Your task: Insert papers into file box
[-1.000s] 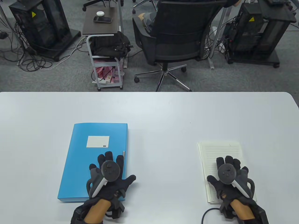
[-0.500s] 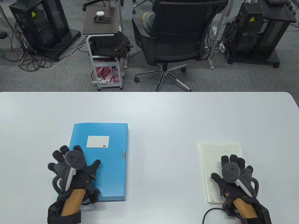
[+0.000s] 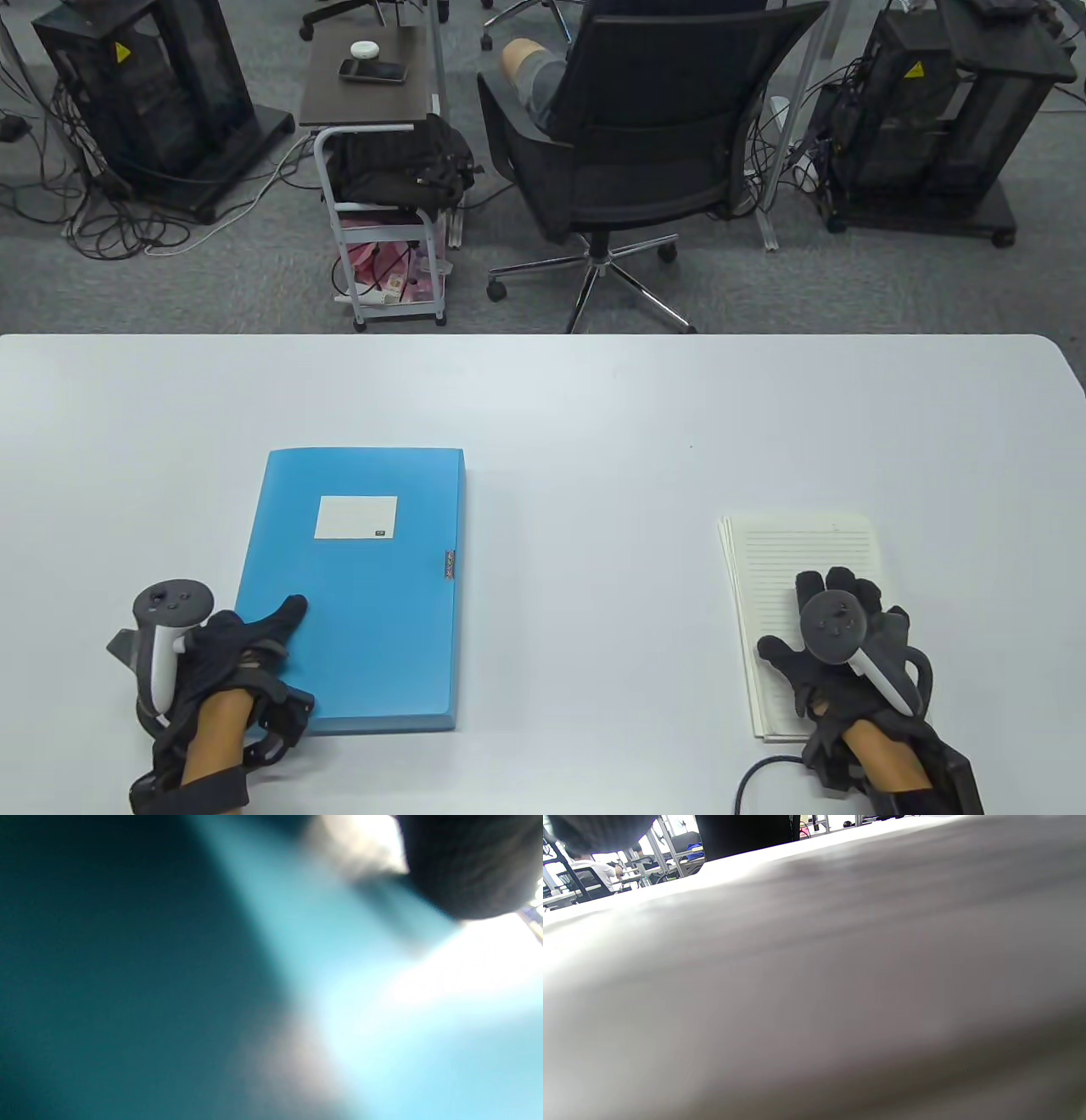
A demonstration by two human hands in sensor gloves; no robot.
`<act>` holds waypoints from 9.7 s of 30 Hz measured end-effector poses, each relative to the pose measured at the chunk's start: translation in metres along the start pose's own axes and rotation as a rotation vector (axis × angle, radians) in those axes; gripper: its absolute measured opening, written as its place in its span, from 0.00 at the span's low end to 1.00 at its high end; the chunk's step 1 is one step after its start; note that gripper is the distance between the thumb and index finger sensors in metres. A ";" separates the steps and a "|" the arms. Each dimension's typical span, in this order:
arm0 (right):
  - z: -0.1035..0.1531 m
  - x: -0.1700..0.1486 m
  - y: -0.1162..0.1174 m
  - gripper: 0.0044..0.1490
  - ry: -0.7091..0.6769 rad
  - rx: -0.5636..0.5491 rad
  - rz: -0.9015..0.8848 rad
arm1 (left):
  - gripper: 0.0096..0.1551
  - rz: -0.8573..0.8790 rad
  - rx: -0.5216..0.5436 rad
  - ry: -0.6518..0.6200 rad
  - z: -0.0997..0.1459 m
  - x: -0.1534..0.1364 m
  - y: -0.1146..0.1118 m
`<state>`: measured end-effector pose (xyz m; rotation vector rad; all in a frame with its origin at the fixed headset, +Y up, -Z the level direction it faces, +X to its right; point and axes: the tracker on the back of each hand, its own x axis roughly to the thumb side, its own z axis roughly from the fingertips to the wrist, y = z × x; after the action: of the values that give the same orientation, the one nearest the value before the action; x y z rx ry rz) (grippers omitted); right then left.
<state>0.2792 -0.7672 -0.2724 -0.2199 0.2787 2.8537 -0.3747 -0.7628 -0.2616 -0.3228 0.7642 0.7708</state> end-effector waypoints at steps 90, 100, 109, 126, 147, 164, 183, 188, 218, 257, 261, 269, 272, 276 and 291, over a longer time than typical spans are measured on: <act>0.008 -0.013 -0.007 0.54 -0.023 -0.016 -0.131 | 0.62 -0.569 -0.235 -1.113 0.157 0.117 -0.215; 0.033 0.027 -0.002 0.46 -0.272 0.068 -0.118 | 0.55 -0.365 -0.291 -1.105 0.152 0.118 -0.208; 0.082 0.095 0.027 0.46 -0.582 0.214 0.086 | 0.50 -0.347 -0.282 -1.111 0.152 0.118 -0.207; 0.075 0.091 0.038 0.42 -0.575 0.259 0.177 | 0.37 0.364 -0.266 -1.167 0.146 0.094 -0.172; 0.072 0.088 0.036 0.42 -0.606 0.273 0.097 | 0.57 -1.099 1.329 -1.424 0.308 0.128 -0.161; 0.072 0.088 0.034 0.40 -0.622 0.251 0.125 | 0.45 -1.078 0.531 -0.387 0.101 0.109 -0.132; 0.069 0.087 0.032 0.38 -0.613 0.253 0.089 | 0.47 -0.499 -0.110 -0.265 0.026 0.052 -0.123; 0.069 0.087 0.032 0.39 -0.613 0.265 0.086 | 0.49 -0.360 -0.137 -0.303 0.027 0.054 -0.115; -0.011 0.080 -0.111 0.33 -0.363 -0.157 0.383 | 0.59 0.051 -0.225 -1.112 0.123 0.096 -0.125; -0.117 0.053 -0.044 0.35 -0.326 -0.026 0.528 | 0.57 0.080 -0.152 -0.962 0.115 0.090 -0.114; -0.076 0.055 -0.079 0.34 -0.326 -0.134 0.523 | 0.57 0.126 -0.144 -0.975 0.117 0.089 -0.109; 0.048 0.125 -0.206 0.34 -0.421 -0.352 0.636 | 0.57 0.181 -0.139 -1.028 0.125 0.087 -0.108; 0.074 0.166 -0.230 0.34 -0.469 -0.451 0.708 | 0.57 0.236 -0.176 -1.004 0.115 0.081 -0.107; 0.099 0.241 -0.238 0.35 -0.563 -0.495 0.767 | 0.61 0.323 -0.214 -1.057 0.117 0.080 -0.098; 0.140 0.431 -0.156 0.35 -0.861 -0.340 0.637 | 0.43 0.695 -0.482 -1.170 0.097 0.079 -0.088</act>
<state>-0.1064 -0.4840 -0.2380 1.2075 -0.3802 3.2182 -0.2252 -0.7324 -0.2524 0.0215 -0.4770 1.5828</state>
